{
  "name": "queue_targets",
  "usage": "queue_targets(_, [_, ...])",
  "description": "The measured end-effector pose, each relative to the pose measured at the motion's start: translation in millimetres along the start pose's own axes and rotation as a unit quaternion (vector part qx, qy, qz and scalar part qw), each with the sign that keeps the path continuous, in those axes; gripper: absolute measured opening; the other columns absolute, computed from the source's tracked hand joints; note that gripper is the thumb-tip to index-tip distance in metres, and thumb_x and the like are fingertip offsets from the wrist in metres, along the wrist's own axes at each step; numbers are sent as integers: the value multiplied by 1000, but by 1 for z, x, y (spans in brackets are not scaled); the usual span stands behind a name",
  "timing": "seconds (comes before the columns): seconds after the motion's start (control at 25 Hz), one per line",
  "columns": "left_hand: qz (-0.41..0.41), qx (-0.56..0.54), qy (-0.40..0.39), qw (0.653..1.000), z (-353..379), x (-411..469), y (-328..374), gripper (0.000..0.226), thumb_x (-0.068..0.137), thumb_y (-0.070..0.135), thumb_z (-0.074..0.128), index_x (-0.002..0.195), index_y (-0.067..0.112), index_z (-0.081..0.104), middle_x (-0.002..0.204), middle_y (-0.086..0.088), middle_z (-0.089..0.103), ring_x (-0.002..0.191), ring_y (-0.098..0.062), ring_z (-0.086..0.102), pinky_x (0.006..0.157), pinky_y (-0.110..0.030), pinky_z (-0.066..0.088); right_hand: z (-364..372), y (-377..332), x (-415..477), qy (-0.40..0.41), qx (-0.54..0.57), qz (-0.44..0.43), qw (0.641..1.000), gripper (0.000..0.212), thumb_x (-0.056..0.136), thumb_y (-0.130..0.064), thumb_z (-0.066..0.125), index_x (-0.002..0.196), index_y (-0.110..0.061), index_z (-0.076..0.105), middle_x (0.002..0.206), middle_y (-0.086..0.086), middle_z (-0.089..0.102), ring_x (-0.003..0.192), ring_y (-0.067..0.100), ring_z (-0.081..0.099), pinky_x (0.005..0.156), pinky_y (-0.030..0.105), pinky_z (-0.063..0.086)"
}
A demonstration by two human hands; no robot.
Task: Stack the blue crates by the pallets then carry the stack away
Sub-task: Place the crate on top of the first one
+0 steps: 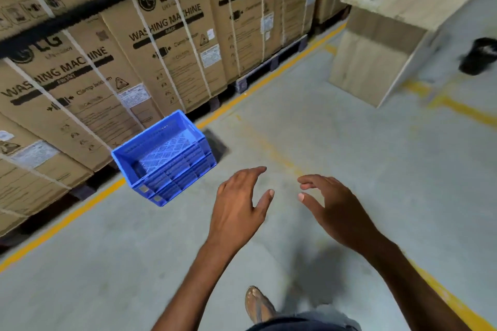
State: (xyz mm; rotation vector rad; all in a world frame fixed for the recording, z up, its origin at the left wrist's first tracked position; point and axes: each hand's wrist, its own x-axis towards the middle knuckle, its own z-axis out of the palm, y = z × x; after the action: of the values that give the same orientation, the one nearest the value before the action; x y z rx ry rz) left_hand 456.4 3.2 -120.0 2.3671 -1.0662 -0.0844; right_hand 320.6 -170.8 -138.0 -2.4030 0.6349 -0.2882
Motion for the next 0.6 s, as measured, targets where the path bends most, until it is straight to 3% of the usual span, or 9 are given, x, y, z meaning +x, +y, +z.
queue_targets(0.28, [168, -32, -117, 978, 98, -20, 176, 43, 96, 51, 49, 138, 38, 48, 136, 18, 56, 128, -5, 49, 108, -28, 33, -99, 123, -162, 108, 18, 164, 980, 28, 93, -46, 58, 120, -39, 61, 110, -24, 63, 108, -7, 54, 95, 18, 42])
queue_targets(0.48, [274, -65, -192, 940, 183, -76, 334, 42, 96, 48, 53, 136, 36, 51, 135, 19, 56, 124, -4, 51, 102, -19, 31, -178, 207, -303, 185, 13, 272, 944, 28, 94, -42, 59, 121, -38, 60, 107, -25, 65, 108, 0, 57, 88, 24, 48])
queue_targets(0.6, [342, -69, -243, 905, 230, -116, 419, 43, 95, 48, 54, 136, 34, 53, 135, 17, 58, 115, -9, 60, 102, -22, 38, -220, 247, -387, 222, 16, 333, 916, 24, 95, -39, 58, 119, -38, 61, 106, -26, 64, 108, -1, 55, 88, 23, 48])
